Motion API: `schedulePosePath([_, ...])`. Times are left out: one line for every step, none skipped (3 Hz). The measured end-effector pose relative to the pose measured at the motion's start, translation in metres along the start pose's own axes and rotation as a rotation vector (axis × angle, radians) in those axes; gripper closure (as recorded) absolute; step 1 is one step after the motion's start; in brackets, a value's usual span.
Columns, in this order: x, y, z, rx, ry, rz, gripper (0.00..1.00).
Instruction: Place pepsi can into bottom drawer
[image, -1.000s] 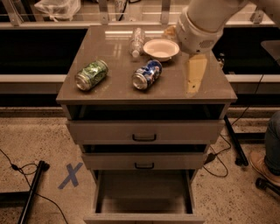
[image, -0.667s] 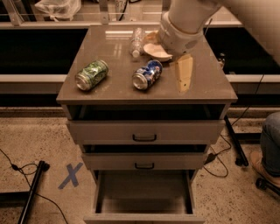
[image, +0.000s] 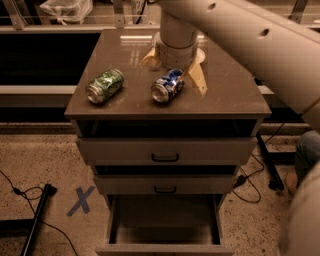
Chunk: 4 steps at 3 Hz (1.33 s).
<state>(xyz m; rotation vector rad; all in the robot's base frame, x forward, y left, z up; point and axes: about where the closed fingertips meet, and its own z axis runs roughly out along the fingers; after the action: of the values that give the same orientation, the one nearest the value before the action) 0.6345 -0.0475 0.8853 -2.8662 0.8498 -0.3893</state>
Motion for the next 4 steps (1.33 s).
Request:
schedulePosePath([0.016, -0.022, 0.014, -0.038, 0.058, -0.177, 0.0])
schedulePosePath([0.029, -0.038, 0.029, -0.09, 0.064, -0.26, 0.0])
schedulePosePath([0.034, -0.037, 0.05, -0.147, 0.051, -0.288, 0.0])
schedulePosePath([0.045, -0.031, 0.068, -0.179, 0.058, -0.265, 0.18])
